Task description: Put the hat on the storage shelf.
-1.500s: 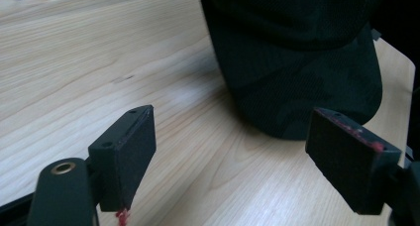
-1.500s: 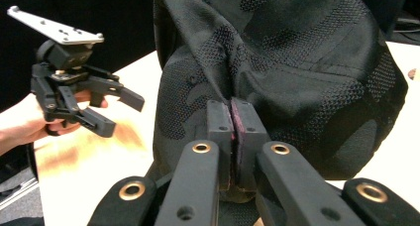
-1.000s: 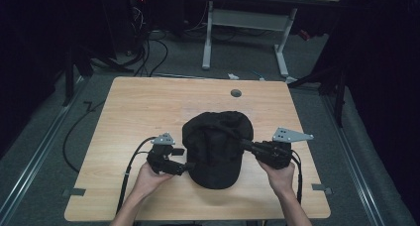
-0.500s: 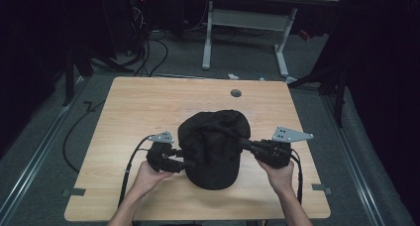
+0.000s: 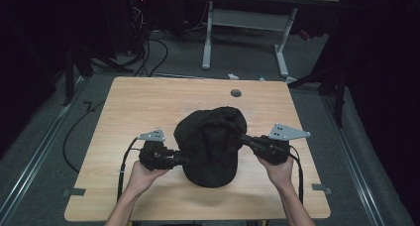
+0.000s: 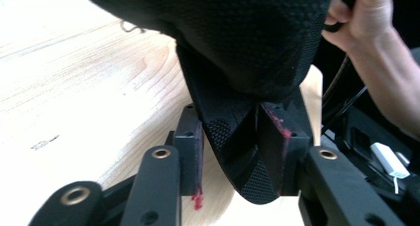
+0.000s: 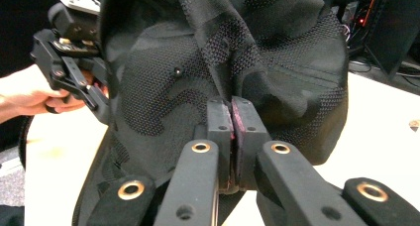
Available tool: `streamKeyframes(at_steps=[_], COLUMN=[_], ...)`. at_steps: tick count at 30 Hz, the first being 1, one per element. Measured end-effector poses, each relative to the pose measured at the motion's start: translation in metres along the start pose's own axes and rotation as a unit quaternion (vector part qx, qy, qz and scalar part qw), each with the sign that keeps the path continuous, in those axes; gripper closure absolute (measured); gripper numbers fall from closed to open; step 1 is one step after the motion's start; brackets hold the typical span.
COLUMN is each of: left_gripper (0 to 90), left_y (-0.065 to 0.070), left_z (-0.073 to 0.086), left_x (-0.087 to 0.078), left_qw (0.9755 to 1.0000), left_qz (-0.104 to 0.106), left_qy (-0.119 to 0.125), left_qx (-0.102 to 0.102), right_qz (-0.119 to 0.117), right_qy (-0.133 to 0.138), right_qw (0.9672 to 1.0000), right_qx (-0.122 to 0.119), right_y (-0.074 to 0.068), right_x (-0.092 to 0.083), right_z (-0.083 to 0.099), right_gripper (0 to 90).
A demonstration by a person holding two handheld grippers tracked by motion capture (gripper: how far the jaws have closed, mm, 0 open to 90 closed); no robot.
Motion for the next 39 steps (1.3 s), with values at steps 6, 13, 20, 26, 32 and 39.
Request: streamKeyframes(at_steps=[6, 13, 20, 26, 32, 39], left_gripper=[73.2, 80.2, 86.3, 86.7, 86.9, 86.8], left_y=[0.004, 0.015, 0.027, 0.032, 0.033, 0.028], left_z=[0.000, 0.000, 0.000, -0.001, -0.003, -0.006], left_x=[-0.007, -0.013, -0.017, -0.021, -0.028, -0.036], left_qw=[0.9998, 0.9990, 0.9969, 0.9963, 0.9960, 0.9964], left_qz=[0.018, 0.045, 0.077, 0.078, 0.071, 0.043], left_qy=[0.005, -0.003, 0.007, 0.024, 0.045, 0.068], left_qx=[-0.002, 0.007, 0.017, 0.027, 0.031, 0.028], right_qz=[0.006, 0.011, 0.006, 0.003, 0.011, 0.054], right_qy=[-0.004, 0.002, 0.002, 0.006, 0.016, -0.019], right_qw=[0.9999, 0.9999, 1.0000, 0.9999, 0.9982, 0.9963], right_qx=[-0.009, -0.011, -0.005, 0.016, 0.057, 0.064], right_y=[0.002, 0.005, 0.009, 0.012, 0.022, 0.028], right_x=[0.005, 0.012, 0.020, 0.021, 0.014, 0.000], right_z=[-0.004, -0.008, -0.009, -0.008, -0.004, 0.020], right_gripper=[87.5, 86.5, 84.5, 75.7, 48.6, 41.5])
Point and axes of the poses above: each handheld gripper's, and its own axes: x roughly forward along the jaws, z roughly out of its underside, y roughly to its right, the point moved 5 cm from there along x, roughly forward along the jaws, and after that the axes turned 1 degree about -x, right-handed, at the moved point
